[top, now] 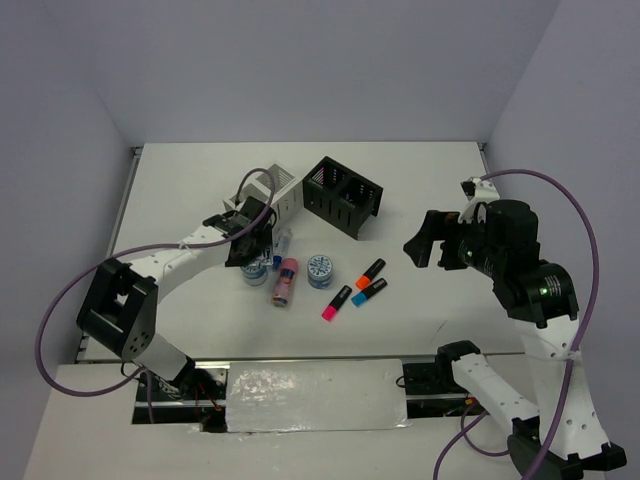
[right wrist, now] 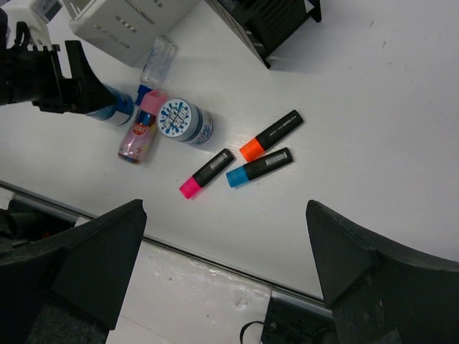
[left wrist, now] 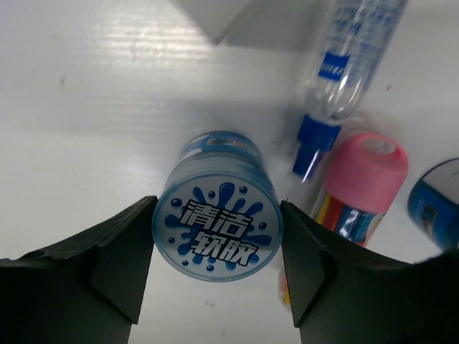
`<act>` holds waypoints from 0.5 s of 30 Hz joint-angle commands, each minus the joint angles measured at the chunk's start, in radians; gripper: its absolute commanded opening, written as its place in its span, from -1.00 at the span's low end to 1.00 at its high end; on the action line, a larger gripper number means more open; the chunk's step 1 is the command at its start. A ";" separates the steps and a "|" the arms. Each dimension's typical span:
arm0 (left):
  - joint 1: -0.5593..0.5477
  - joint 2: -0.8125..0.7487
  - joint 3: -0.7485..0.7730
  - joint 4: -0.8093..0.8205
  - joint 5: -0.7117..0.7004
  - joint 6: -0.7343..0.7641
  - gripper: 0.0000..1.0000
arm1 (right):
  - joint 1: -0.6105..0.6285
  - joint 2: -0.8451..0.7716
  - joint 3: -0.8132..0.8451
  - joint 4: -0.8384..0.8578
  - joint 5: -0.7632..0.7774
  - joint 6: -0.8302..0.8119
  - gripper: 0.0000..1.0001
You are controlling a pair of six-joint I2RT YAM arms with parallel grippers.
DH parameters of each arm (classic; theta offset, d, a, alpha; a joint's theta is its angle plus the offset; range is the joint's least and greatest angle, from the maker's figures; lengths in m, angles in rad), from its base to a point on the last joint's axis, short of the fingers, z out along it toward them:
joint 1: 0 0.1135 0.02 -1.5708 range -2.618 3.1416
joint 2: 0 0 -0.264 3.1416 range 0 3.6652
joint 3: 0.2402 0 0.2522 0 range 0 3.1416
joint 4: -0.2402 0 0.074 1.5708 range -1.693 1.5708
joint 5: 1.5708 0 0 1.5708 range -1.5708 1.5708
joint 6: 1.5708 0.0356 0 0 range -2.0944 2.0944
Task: Sort the stationery into containers
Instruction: Pick up the stationery from the center of the board, then place the stationery in the storage box.
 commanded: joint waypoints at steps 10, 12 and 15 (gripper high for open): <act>0.001 -0.139 0.610 -0.326 -0.056 0.099 -1.00 | 0.010 -0.011 0.003 0.059 -0.034 0.015 0.99; 0.010 -0.092 0.671 -0.312 -0.086 0.130 -1.00 | 0.010 -0.013 -0.004 0.070 -0.047 0.026 0.99; 0.065 0.013 0.761 -0.269 -0.065 0.161 -1.00 | 0.010 -0.013 -0.003 0.076 -0.062 0.029 0.99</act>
